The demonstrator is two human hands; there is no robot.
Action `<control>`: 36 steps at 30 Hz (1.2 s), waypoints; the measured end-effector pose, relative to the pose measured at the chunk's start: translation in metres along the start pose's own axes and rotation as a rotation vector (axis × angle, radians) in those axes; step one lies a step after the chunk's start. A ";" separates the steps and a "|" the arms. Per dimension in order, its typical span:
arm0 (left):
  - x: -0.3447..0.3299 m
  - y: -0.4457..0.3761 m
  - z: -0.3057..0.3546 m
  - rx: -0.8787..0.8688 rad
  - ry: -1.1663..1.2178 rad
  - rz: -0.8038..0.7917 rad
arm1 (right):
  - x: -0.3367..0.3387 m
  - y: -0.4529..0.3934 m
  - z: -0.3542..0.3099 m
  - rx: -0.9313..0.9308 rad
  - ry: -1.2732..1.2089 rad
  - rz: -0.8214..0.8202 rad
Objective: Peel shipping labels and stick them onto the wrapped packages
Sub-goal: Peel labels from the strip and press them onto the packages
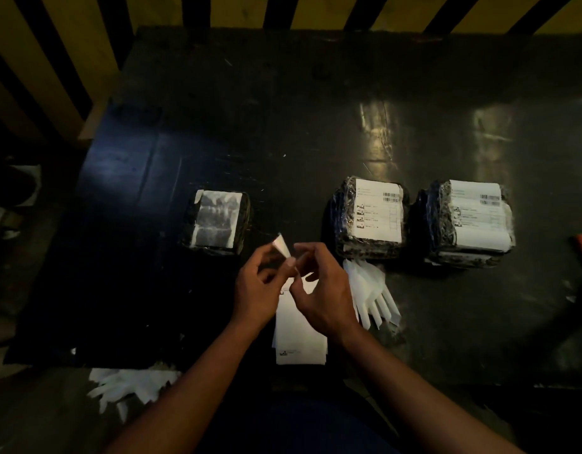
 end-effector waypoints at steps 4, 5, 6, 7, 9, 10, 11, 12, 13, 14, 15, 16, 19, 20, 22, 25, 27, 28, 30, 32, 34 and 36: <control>0.014 -0.004 -0.002 0.049 -0.017 0.068 | 0.002 -0.012 -0.005 -0.092 -0.083 0.075; 0.021 -0.006 -0.004 0.071 -0.054 0.111 | 0.004 -0.016 -0.005 -0.128 -0.112 0.099; 0.026 -0.010 -0.007 0.110 -0.075 0.132 | 0.006 -0.019 -0.005 -0.166 -0.149 0.121; 0.032 -0.013 -0.011 0.165 -0.074 0.122 | 0.007 -0.022 -0.004 -0.202 -0.196 0.138; 0.040 -0.018 -0.015 0.277 -0.016 0.033 | 0.006 -0.027 -0.001 -0.272 -0.295 0.156; 0.044 -0.020 -0.015 0.309 0.024 -0.018 | 0.005 -0.028 0.002 -0.306 -0.332 0.163; 0.047 -0.020 -0.014 0.323 0.062 -0.056 | 0.004 -0.030 0.004 -0.338 -0.360 0.164; 0.050 -0.021 -0.014 0.319 0.086 -0.078 | 0.001 -0.031 0.006 -0.367 -0.378 0.161; 0.053 -0.022 -0.014 0.303 0.098 -0.087 | -0.001 -0.033 0.007 -0.388 -0.386 0.156; 0.056 -0.024 -0.014 0.283 0.089 -0.085 | -0.004 -0.034 0.007 -0.397 -0.385 0.153; 0.059 -0.026 -0.015 0.265 0.073 -0.073 | -0.007 -0.035 0.008 -0.395 -0.379 0.155; 0.062 -0.029 -0.016 0.251 0.053 -0.053 | -0.010 -0.037 0.008 -0.383 -0.364 0.165; 0.072 -0.036 -0.019 0.211 -0.016 0.012 | -0.021 -0.041 0.012 -0.356 -0.317 0.219; 0.075 -0.039 -0.020 0.191 -0.042 0.035 | -0.025 -0.043 0.015 -0.366 -0.309 0.237; 0.082 -0.044 -0.022 0.161 -0.081 0.066 | -0.033 -0.046 0.020 -0.392 -0.293 0.260; 0.094 -0.050 -0.024 0.130 -0.134 0.082 | -0.046 -0.053 0.022 -0.352 -0.205 0.243; 0.103 -0.055 -0.024 0.101 -0.182 0.091 | -0.056 -0.060 0.020 -0.303 -0.117 0.190; 0.107 -0.058 -0.024 0.081 -0.213 0.092 | -0.062 -0.062 0.021 -0.294 -0.084 0.166; 0.115 -0.065 -0.026 0.042 -0.279 0.092 | -0.072 -0.068 0.023 -0.292 -0.037 0.137; 0.122 -0.072 -0.028 0.019 -0.335 0.091 | -0.081 -0.074 0.028 -0.279 -0.001 0.128; 0.129 -0.082 -0.030 0.007 -0.360 0.091 | -0.090 -0.082 0.034 -0.270 0.028 0.130; 0.134 -0.094 -0.032 0.000 -0.380 0.088 | -0.098 -0.091 0.038 -0.275 0.061 0.138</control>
Point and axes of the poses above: each hand's wrist, its own y-axis away from the middle knuckle, its own x-axis out of the back of the hand, z = x × y, the point moved 2 cm from there along -y, towards the middle knuckle, and after that the axes turned 13 degrees about -y, right-handed, at the moved point
